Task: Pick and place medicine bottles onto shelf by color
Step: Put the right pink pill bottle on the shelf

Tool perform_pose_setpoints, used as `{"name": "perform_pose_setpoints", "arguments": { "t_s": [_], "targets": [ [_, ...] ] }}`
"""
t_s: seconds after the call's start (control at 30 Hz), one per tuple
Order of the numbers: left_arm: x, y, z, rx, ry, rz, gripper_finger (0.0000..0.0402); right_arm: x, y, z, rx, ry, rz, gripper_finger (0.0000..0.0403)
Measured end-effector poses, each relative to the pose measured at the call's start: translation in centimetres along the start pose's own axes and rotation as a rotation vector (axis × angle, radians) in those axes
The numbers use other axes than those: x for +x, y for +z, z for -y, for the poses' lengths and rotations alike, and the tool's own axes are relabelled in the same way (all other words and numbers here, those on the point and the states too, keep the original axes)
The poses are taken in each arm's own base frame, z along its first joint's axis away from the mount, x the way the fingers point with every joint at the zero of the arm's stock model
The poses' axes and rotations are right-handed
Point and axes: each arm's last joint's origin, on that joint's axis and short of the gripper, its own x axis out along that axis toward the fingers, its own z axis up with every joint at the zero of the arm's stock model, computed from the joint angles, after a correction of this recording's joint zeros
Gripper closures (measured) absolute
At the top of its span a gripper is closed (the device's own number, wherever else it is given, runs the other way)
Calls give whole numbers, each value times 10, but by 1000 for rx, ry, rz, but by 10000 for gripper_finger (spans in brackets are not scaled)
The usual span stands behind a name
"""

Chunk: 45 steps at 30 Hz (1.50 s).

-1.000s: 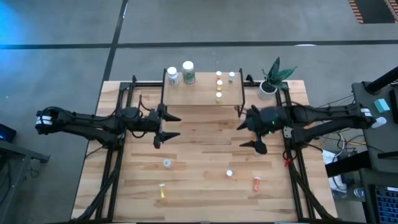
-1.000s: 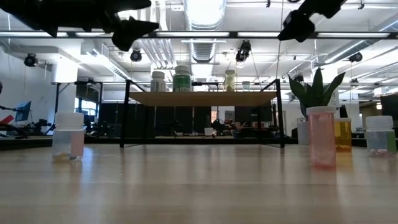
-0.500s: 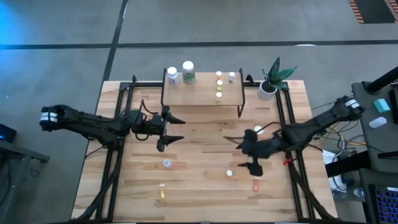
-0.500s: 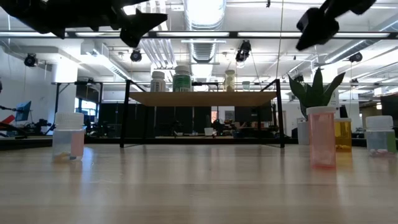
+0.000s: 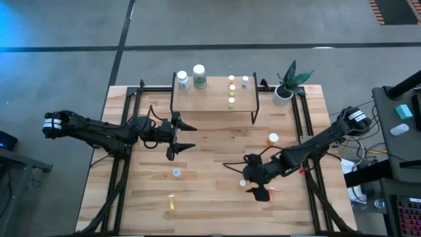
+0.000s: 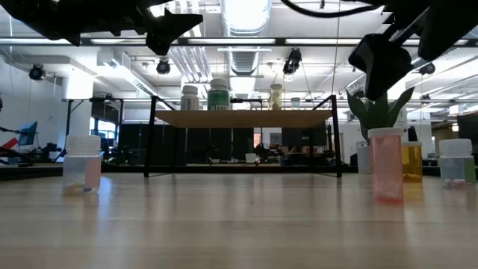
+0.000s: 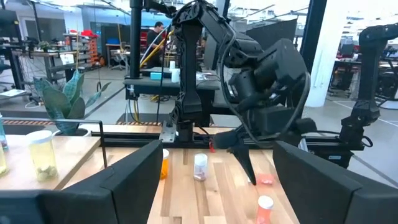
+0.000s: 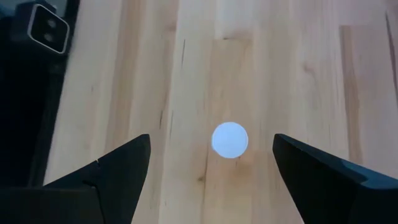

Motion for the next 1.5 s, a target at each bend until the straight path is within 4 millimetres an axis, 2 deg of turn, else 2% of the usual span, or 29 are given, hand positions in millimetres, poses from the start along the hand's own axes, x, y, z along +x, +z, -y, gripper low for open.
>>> {"name": "perform_pose_setpoints", "arguments": {
  "t_s": [0.53,0.67,1.1,1.33,1.5],
  "targets": [
    [1,-1,0,-8,-2,-7,114,38,-11,6,-4,-89,-83,78],
    [1,-1,1,-9,-3,-7,114,41,-10,5,-23,-81,-50,78],
    [1,-2,1,-11,-4,-14,114,51,-25,14,-13,-75,-23,78],
    [1,-2,1,-11,-4,-14,114,52,-24,14,-22,-79,-9,79],
    [1,-2,1,-11,-4,-14,114,52,-24,14,-25,-90,4,111]
  ]
}}
